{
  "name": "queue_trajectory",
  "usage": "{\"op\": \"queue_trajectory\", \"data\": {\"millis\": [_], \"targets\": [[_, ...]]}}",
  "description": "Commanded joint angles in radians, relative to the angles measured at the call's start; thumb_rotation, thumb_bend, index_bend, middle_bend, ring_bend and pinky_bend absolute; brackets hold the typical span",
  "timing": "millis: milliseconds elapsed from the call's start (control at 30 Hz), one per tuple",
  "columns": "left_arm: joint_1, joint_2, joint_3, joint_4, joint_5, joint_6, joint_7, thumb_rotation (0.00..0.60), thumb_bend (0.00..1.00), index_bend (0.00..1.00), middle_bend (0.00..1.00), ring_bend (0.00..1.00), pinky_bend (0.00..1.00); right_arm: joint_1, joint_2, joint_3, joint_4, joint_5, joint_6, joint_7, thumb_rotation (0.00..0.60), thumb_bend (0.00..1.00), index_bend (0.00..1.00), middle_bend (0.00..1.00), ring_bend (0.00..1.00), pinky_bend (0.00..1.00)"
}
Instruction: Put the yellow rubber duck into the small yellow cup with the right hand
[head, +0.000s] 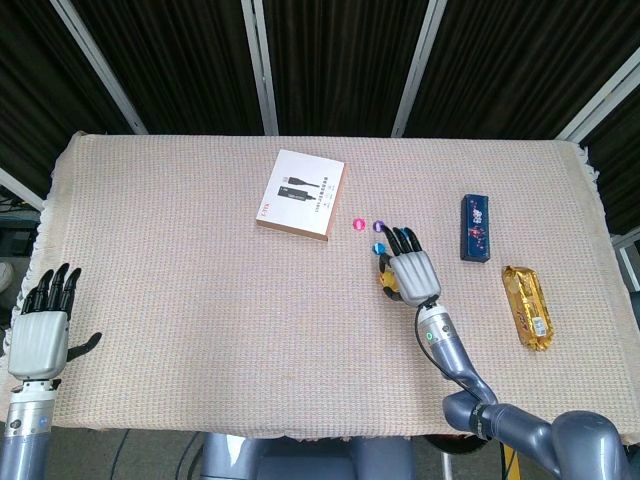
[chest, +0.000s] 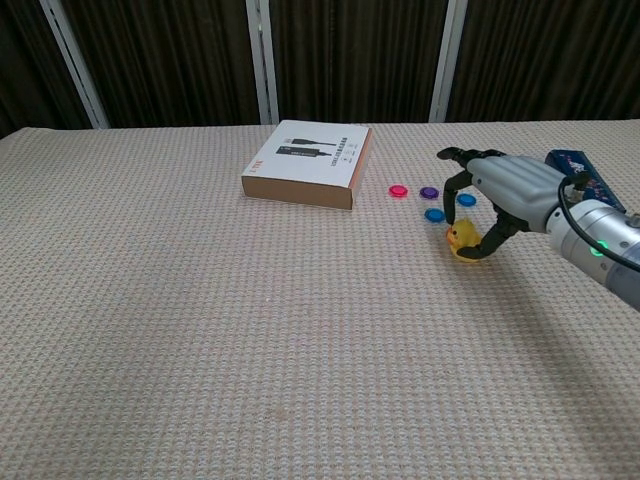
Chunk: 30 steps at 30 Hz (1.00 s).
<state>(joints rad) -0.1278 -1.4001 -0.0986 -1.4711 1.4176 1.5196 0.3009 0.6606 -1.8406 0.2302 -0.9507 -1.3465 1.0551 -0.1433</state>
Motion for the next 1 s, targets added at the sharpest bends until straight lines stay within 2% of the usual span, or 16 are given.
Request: {"op": "queue_trajectory", "data": {"millis": [33,1000], "targets": [[-0.001,0.000,0.000,0.000,0.000,-0.002,0.000,0.600,0.04,0.00,0.00,0.00,0.17,0.001,0.004,-0.002,-0.003,0.000,0.004,-0.008,0.600,0.17,0.52,0.00,0.00,0.00],[-0.003,0.001,0.001,-0.007,0.002,-0.002,0.016,0.600,0.04,0.00,0.00,0.00,0.17,0.004,-0.016,-0.026,0.118,0.005,-0.023,0.080,0.600,0.17,0.52,0.00,0.00,0.00]]}}
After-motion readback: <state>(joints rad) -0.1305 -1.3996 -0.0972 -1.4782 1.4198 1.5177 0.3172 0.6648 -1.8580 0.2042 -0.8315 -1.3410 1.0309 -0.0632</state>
